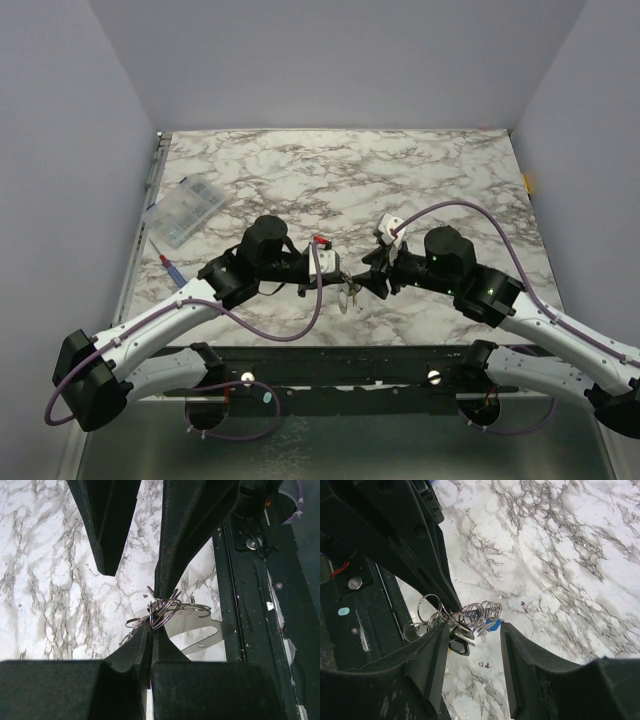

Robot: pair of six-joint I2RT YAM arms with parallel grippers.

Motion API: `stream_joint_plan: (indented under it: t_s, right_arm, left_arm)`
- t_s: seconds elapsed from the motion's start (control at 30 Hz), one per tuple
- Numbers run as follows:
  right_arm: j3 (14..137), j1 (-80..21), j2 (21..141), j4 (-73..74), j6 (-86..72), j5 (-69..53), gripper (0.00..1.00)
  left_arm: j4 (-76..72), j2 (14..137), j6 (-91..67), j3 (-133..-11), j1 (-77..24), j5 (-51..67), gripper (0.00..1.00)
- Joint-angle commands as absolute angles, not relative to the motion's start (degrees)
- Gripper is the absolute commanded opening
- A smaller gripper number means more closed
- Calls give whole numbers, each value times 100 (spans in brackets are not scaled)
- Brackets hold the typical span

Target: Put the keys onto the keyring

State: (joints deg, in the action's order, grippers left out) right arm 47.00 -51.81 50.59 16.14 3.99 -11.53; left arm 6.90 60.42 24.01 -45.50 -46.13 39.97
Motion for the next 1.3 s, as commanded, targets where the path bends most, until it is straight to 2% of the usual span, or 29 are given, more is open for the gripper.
stream_joint_plan:
  t_s: [0.0,0.43,0.9,1.13,1.27]
  right_arm:
    - [4593,-5212,5068,1284,256,-1128,54]
    - [4496,-5212,5263,945,303,-1596,54]
    - [4561,-5212,5340,668,450,-1783,63]
    - [4540,-5212,5531,486,466,-1929,62]
    - [4548,-5212,5640,406,474,-2023,57]
  left_arm:
    - [451,5739,2661,-4418,-4624,3999,0]
    - [313,5629,2624,-4329,-4623,4175,0]
    - [195,5634,2558,-4271,-4625,4347,0]
    - [85,5620,2497,-4239,-4627,4461,0]
    - [23,5592,2488,-4204,-4625,4493,0]
